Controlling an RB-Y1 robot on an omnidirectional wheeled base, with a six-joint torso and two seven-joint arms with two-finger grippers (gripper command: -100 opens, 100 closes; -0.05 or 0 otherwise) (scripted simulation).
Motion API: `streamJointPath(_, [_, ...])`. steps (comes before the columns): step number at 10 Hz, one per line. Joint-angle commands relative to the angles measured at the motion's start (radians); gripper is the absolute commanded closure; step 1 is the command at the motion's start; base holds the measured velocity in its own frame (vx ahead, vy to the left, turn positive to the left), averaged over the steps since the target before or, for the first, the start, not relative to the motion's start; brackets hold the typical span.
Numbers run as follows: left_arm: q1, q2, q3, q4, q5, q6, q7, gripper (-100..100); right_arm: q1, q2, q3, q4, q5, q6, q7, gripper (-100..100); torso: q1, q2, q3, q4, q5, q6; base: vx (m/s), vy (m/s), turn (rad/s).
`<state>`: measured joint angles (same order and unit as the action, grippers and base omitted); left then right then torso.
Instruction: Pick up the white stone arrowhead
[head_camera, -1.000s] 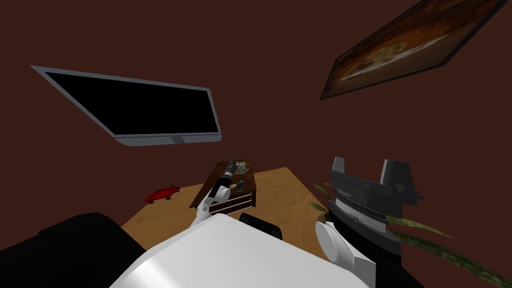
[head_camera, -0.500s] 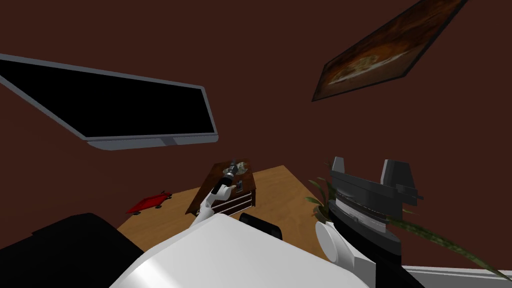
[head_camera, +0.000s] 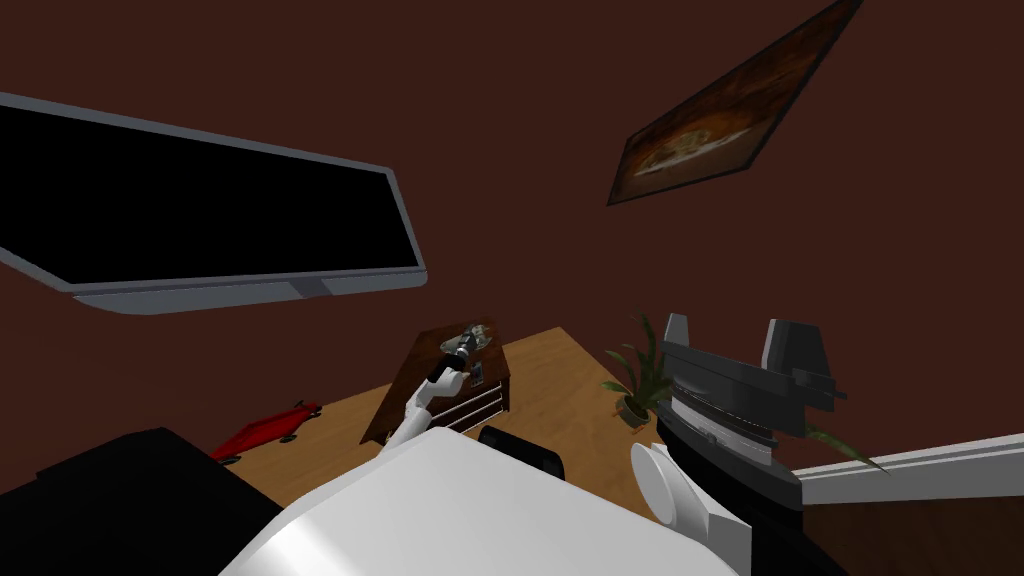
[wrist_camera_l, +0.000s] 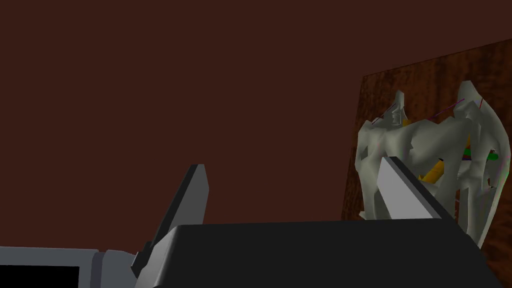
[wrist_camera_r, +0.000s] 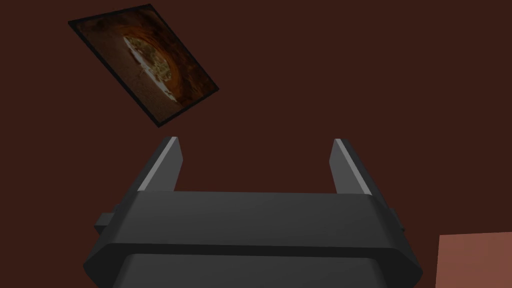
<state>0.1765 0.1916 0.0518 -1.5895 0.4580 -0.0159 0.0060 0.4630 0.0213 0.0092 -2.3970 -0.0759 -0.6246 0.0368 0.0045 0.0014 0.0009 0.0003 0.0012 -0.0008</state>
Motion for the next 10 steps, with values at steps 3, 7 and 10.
streamJointPath(3, [-0.043,0.025,0.018,0.101,0.055,0.094,0.02,-100,0.0,0.0,0.0,0.0,0.0,0.0,0.0,0,-0.001,-0.001,0.0,0.0,0.0,0.0,-0.032,0.043,-0.158])
streamJointPath(7, [-0.063,0.038,0.025,0.17,0.081,0.149,0.032,-100,0.0,0.0,0.0,0.0,0.0,0.0,0.0,0,-0.002,-0.002,-0.001,0.0,-0.001,0.001,-0.021,0.03,-0.103])
streamJointPath(10, [-0.084,0.051,0.032,0.228,0.106,0.192,0.044,-100,0.0,0.0,0.0,0.0,0.0,0.0,0.0,0,-0.001,-0.001,0.0,0.0,0.0,0.0,-0.029,0.033,-0.102])
